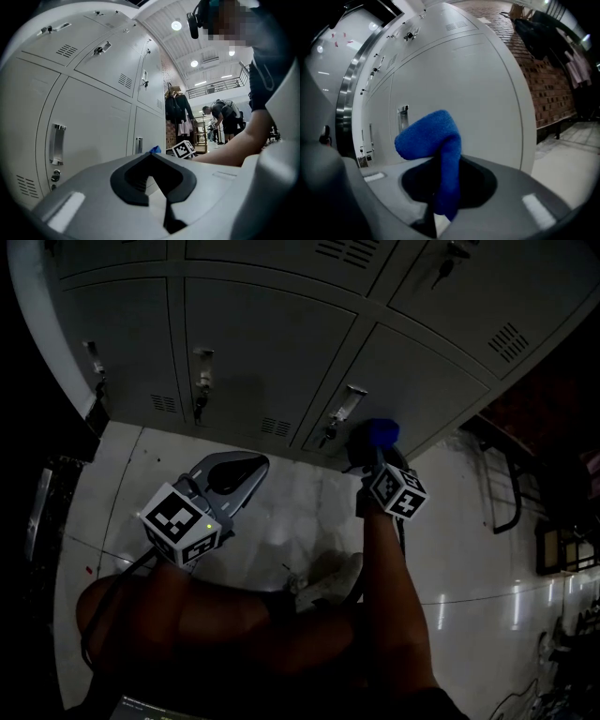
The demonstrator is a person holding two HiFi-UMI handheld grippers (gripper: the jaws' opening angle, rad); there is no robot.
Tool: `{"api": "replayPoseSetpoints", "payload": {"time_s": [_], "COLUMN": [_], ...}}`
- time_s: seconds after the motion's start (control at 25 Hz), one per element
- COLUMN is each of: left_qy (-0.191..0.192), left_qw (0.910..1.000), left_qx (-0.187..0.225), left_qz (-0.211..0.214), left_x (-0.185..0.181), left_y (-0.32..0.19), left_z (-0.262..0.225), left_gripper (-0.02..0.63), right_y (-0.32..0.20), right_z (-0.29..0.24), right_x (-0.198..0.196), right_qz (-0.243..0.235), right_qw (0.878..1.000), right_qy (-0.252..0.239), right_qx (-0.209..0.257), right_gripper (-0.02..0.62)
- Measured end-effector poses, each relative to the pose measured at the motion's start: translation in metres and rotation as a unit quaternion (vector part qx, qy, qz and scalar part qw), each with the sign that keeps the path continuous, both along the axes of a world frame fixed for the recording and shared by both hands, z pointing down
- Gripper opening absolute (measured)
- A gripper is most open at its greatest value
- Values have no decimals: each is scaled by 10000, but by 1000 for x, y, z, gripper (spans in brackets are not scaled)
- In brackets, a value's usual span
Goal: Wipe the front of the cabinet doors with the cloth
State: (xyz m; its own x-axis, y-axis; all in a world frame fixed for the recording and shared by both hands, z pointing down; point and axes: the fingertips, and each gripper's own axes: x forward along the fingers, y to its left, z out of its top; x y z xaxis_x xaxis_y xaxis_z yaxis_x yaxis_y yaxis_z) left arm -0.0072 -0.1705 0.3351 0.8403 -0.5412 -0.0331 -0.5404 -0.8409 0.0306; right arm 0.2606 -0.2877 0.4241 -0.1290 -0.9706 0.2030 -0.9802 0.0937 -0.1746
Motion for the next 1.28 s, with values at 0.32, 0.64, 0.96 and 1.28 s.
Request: {"api": "replayPoseSetpoints", "payload": {"time_s": [0.32, 0.64, 0.96, 1.28], "left_qy": [2, -24, -19, -16], "left_qw": [10000, 10000, 10000, 10000], "left_qx": [18, 3, 7, 13], "left_qz": [50, 30, 41, 33], "left_x": [-1, -1, 0, 0], "left_y": [3, 2, 3, 2], "left_z": [1, 2, 2, 1], "left_gripper": [6, 6, 6, 6], "right_y": [10, 14, 22, 26], "right_z": [2, 6, 10, 15], "right_x": [51, 71, 104, 97], "right_qz": [727, 994, 1322, 1170], "right_qw": [9967, 9939, 9892, 9914], "right_qy": [-354, -478, -600, -542], "right_qx": [12, -53, -184, -207], "right_gripper": [69, 69, 69, 69]}}
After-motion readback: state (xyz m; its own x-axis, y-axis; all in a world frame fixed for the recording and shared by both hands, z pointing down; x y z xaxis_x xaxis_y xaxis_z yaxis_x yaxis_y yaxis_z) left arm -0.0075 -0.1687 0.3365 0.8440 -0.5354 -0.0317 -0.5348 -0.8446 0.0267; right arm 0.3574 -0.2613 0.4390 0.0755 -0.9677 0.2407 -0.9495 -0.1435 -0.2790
